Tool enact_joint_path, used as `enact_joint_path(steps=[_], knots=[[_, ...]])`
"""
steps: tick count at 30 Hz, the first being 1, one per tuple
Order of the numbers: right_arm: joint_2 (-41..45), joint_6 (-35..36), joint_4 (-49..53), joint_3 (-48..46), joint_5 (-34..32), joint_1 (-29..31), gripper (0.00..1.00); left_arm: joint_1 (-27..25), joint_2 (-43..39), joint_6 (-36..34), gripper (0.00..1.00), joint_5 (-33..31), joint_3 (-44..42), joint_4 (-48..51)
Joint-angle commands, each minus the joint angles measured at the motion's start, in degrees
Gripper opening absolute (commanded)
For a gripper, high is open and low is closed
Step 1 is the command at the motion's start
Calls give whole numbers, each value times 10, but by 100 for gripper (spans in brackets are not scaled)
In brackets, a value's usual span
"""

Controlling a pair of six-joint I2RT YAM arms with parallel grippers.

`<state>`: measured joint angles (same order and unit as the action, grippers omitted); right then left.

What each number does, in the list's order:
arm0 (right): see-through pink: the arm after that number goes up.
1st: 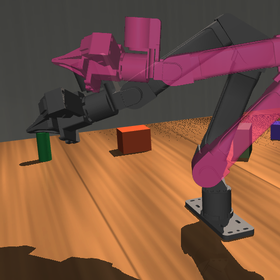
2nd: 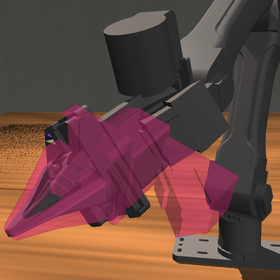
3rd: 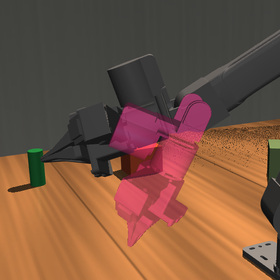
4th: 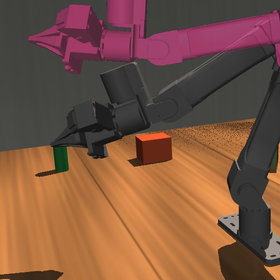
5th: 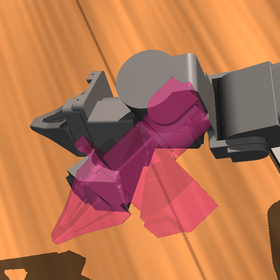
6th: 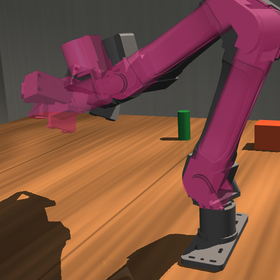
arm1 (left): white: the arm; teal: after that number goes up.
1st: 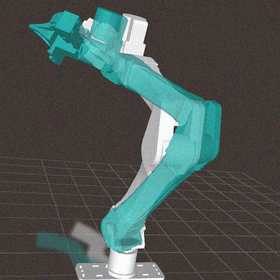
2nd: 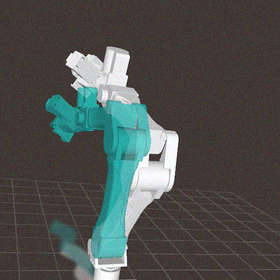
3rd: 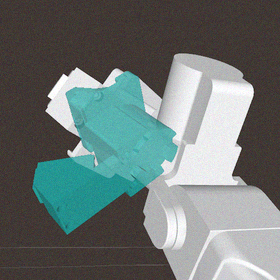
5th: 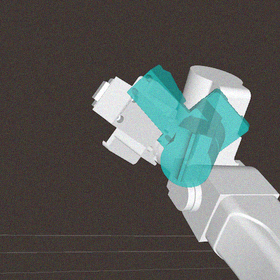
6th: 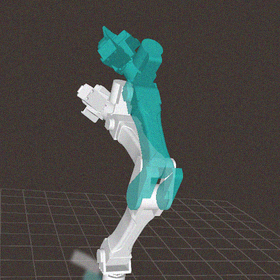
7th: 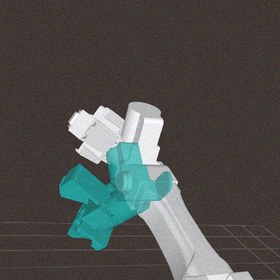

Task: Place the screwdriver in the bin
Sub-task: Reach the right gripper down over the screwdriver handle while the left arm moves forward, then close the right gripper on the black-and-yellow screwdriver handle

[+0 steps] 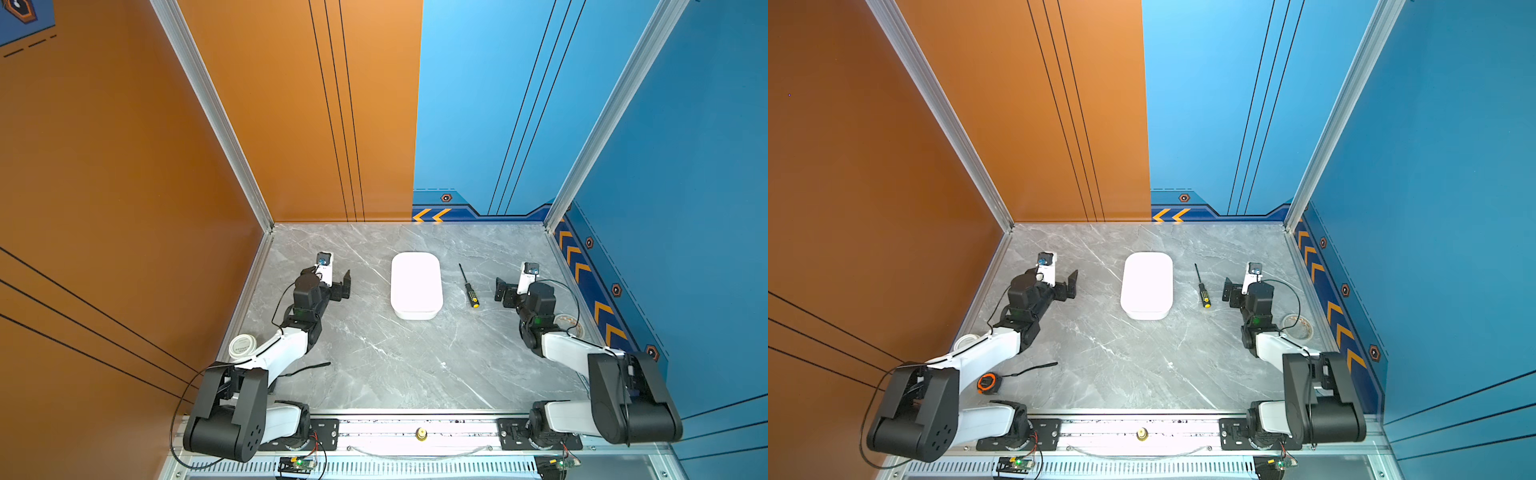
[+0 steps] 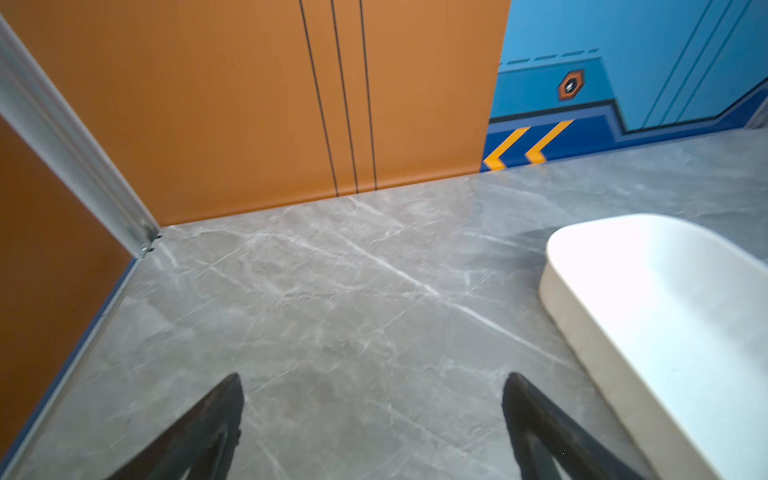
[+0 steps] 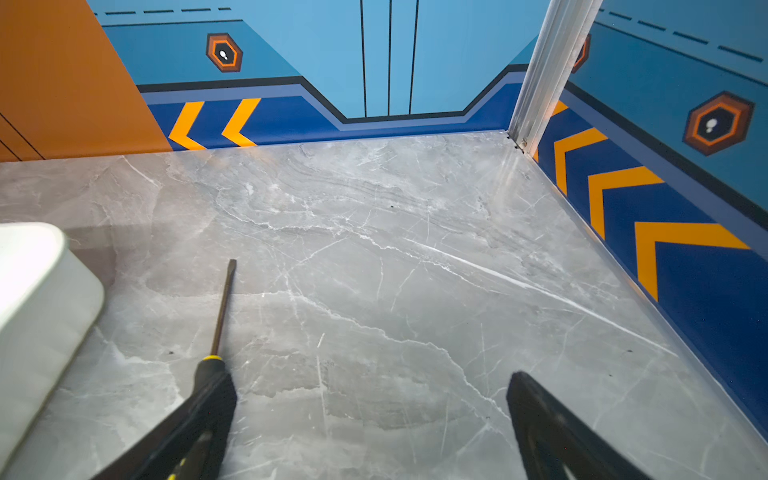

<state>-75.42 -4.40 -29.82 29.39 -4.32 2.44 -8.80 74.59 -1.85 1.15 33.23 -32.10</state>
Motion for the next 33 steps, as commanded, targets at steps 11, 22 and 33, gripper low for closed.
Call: enact_joint_path(steps=[11,22,33], knots=[[-146,-61,503,324,132,74,91,-19,186,185,98,222,126,74],[-280,-66,554,383,115,102,81,-42,217,204,98,279,152,110],[-324,-69,560,401,78,113,70,-51,236,208,98,288,156,114]])
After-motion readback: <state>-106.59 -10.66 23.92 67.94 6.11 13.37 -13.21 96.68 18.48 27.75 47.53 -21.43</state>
